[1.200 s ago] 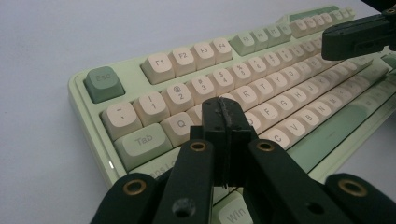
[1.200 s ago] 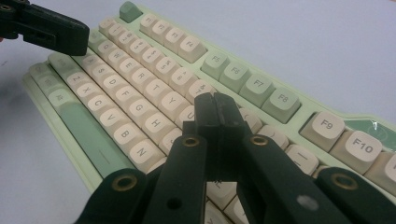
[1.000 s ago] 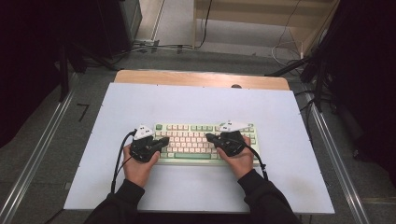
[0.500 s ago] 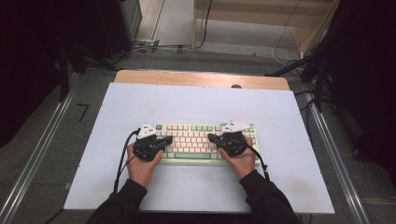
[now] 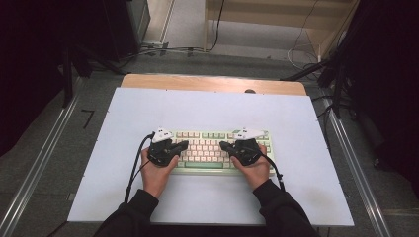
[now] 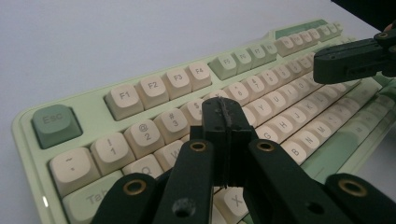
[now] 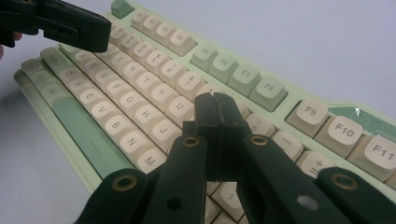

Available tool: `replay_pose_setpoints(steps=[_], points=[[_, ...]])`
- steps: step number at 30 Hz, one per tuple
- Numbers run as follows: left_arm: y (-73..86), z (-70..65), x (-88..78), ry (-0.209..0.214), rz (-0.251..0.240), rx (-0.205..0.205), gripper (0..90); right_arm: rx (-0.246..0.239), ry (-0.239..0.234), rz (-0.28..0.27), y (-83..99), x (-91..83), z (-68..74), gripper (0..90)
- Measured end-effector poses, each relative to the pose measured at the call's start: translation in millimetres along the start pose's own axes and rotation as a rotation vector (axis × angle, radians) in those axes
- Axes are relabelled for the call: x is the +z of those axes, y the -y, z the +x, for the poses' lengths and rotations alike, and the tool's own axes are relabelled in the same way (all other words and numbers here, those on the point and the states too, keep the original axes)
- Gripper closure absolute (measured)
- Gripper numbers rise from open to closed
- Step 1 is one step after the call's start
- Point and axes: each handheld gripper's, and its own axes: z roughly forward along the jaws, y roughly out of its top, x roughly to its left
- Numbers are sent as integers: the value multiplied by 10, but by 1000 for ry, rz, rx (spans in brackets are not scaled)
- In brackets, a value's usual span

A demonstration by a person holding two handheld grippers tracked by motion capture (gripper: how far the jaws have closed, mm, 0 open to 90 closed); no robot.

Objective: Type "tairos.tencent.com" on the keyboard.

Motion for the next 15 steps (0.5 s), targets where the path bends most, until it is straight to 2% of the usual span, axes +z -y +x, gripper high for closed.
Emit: replay_pose_setpoints(steps=[15], points=[[-35,-13,99,6,11,4,900,1,2,-1,2,8,-15,882]])
